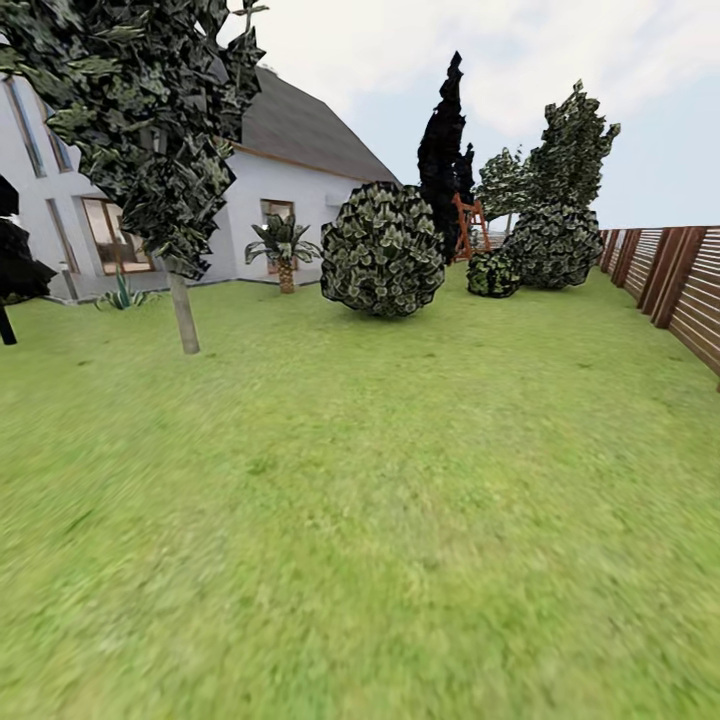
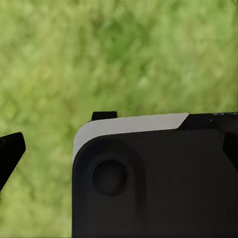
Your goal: Take the three Easter eggs out of the wicker basket on the lawn in the garden, then place them on the lawn next to a single tree (choose any tree) so that all three eggs are next to the same tree and none are left in the basket.
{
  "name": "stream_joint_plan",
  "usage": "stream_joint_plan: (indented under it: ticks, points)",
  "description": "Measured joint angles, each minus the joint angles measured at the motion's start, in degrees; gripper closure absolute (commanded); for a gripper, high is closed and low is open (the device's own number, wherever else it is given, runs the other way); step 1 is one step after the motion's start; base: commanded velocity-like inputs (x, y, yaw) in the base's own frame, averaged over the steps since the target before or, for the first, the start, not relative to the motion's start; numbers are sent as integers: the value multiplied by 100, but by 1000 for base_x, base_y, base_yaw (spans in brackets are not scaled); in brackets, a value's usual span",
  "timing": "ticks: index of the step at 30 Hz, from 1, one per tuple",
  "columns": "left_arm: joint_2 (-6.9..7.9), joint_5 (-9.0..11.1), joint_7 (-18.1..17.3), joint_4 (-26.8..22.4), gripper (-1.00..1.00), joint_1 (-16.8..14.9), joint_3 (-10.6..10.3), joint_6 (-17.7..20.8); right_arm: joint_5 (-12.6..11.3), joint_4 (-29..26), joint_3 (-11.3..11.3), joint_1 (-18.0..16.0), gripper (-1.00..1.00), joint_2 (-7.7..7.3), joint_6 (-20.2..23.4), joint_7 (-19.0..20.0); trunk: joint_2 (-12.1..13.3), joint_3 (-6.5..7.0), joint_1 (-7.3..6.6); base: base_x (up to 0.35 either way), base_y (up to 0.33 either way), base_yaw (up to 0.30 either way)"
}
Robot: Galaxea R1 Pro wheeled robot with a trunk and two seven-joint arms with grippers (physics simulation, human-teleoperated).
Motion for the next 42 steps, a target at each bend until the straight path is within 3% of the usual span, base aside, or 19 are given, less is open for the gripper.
stream_joint_plan:
  ticks: [31,42]
  points:
    - [0,0,0,0,-100,0,0,0,0,0,0,0,-100,0,-5,0,0,22,0,312,0,-55]
    - [0,0,0,0,-100,-1,0,0,0,0,0,0,-100,0,-8,0,0,37,0,310,0,-214]
